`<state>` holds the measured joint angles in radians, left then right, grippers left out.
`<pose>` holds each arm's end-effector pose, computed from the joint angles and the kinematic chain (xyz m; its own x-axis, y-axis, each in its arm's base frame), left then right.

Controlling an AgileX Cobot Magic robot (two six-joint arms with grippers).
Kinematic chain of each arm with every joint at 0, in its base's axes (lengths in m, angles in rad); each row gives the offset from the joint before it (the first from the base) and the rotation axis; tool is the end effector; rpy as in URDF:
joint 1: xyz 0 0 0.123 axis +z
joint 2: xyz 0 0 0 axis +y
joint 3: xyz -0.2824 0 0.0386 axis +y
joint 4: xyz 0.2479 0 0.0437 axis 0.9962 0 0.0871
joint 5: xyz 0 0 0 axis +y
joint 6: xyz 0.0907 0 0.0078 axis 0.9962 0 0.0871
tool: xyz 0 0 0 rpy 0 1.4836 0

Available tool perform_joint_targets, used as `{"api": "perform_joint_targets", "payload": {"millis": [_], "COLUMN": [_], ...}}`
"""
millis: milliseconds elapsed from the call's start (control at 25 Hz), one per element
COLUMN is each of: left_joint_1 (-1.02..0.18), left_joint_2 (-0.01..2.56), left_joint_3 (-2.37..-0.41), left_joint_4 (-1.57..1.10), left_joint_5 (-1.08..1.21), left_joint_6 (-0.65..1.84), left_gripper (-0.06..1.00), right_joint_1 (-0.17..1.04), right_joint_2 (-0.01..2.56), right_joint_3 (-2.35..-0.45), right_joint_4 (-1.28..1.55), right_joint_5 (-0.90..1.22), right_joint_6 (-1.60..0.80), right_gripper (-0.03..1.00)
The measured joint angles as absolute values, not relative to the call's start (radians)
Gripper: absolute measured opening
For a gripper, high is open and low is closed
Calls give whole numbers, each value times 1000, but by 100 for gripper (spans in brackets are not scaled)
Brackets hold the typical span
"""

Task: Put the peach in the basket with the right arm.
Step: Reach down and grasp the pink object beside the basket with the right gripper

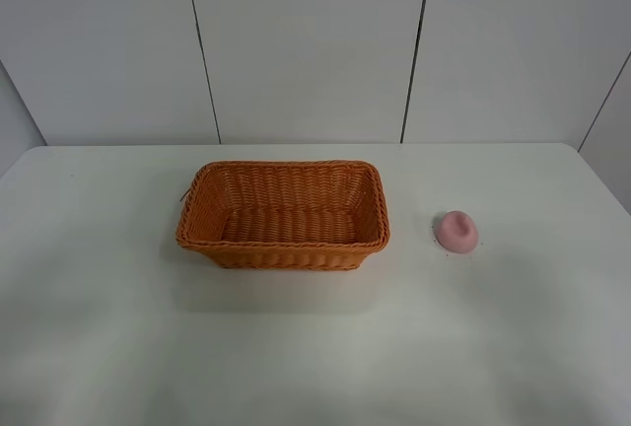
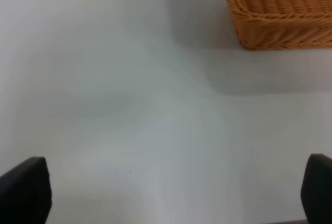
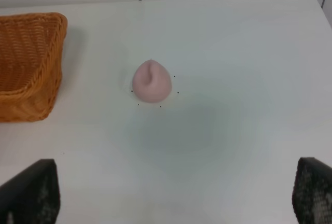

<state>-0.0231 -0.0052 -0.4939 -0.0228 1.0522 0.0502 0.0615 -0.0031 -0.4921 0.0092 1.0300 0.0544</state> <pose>-0.0046 -0.0017 0.2762 -0.4471 0.0492 -0.8931 0.0582 0.9980 0.0259 -0.0032 0.0005 0.2775 -0.4353 0.0324 -0.8997 -0.0429 0.9975 0.0567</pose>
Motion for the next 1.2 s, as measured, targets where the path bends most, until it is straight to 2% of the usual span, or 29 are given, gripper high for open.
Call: {"api": "perform_joint_targets", "payload": {"millis": [640, 800, 1200], "left_joint_1": [-23, -23, -23], "left_joint_2": [-5, -5, -5], "left_joint_3": [-494, -494, -494], "left_joint_4": [-23, -23, -23], "left_joint_5": [1052, 1052, 1052], "left_joint_6": [50, 50, 50], "left_gripper": [99, 99, 99], "right_joint_1": [62, 62, 62], "right_joint_2": [47, 262, 1015], "right_joint_3": [-508, -588, -906], "right_joint_4": [20, 35, 50], "right_joint_5": [1031, 1016, 985], "right_joint_6": [73, 84, 69], "right_gripper": [69, 69, 69]}}
